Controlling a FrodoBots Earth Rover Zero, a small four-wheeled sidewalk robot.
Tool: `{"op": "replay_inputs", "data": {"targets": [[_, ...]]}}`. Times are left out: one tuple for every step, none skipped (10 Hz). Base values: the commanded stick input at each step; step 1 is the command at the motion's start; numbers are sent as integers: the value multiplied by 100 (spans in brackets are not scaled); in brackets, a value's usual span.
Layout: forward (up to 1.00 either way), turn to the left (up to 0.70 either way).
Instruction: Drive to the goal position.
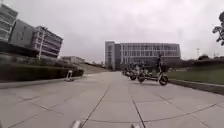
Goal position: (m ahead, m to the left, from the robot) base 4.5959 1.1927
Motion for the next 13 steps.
{"op": "replay_inputs", "data": {"targets": [[70,-34],[70,-14],[70,0],[70,0],[70,0],[70,0],[70,0],[70,0],[70,0],[70,0],[70,0],[70,0],[70,0]]}}
